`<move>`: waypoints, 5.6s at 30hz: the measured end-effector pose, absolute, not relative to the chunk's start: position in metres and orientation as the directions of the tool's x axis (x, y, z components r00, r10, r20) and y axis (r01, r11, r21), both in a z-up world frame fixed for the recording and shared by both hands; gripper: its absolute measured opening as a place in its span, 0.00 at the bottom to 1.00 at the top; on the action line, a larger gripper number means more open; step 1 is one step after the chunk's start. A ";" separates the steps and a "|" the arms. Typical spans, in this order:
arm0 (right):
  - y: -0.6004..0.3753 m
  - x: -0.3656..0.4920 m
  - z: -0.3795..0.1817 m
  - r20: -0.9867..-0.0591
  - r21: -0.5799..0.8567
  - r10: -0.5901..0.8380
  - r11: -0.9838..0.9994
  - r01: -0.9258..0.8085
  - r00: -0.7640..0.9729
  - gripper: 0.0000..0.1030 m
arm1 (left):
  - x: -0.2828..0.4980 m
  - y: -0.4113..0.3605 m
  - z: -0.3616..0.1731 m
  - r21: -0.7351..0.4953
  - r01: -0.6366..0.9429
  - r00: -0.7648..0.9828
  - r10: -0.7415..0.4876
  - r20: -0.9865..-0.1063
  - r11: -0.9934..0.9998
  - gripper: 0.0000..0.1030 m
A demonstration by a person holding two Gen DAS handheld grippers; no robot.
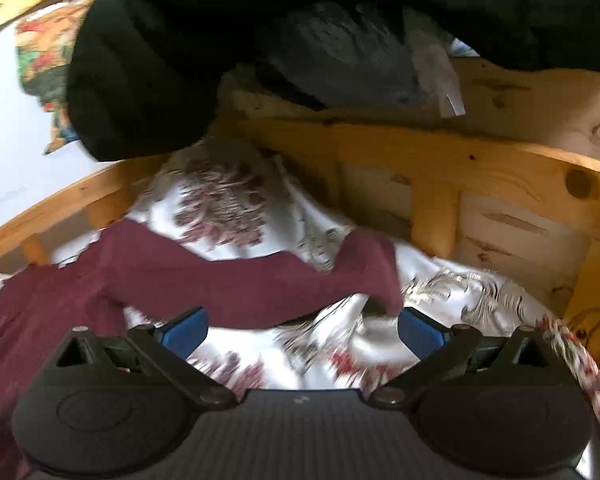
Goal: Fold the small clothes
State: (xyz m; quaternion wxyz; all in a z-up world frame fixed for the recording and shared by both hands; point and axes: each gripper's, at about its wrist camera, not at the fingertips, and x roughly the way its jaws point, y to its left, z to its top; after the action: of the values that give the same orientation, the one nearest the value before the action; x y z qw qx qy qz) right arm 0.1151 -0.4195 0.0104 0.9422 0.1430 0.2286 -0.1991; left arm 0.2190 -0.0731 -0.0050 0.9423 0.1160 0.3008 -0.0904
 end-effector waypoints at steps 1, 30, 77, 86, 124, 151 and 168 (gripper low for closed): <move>-0.424 0.124 0.006 -0.493 0.165 -0.322 0.878 0.450 0.808 1.00 | 0.222 -0.072 -0.012 0.159 0.238 0.798 -0.100 -0.594 0.958 0.99; -0.439 0.199 -0.004 -0.360 0.045 -0.549 0.797 0.602 0.754 0.16 | 0.240 -0.018 -0.016 -0.104 0.114 0.687 -0.154 -0.710 0.988 0.99; -0.183 0.249 -0.005 -0.480 -0.210 0.117 0.947 -0.243 0.869 0.86 | 0.308 0.059 -0.045 -0.298 0.010 0.666 -0.228 -0.710 0.955 0.96; -0.234 0.279 -0.013 -0.460 -0.086 0.017 0.994 -0.063 0.888 0.87 | 0.322 0.035 -0.080 -0.432 0.018 0.660 -0.335 -0.672 0.902 0.43; -0.296 0.376 -0.065 -0.478 0.138 0.095 0.990 -0.032 0.873 0.76 | 0.304 0.035 -0.081 -0.115 -0.072 0.709 -0.030 -0.705 0.991 0.59; -0.307 0.335 -0.046 -0.673 -0.052 -0.049 0.998 0.019 0.738 0.59 | 0.302 0.030 -0.084 -0.104 -0.039 0.679 -0.050 -0.732 0.994 0.75; -0.306 0.332 -0.076 -0.710 0.107 0.055 0.994 0.030 0.702 0.13 | 0.295 0.035 -0.087 -0.146 -0.060 0.600 -0.081 -0.796 0.987 0.76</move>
State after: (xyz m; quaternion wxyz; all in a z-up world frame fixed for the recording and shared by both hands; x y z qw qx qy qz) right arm 0.3318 -0.3059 -0.0760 0.9208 0.0551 0.3861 0.0067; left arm 0.2952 0.0349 -0.0865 0.8910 -0.0792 0.4471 -0.0058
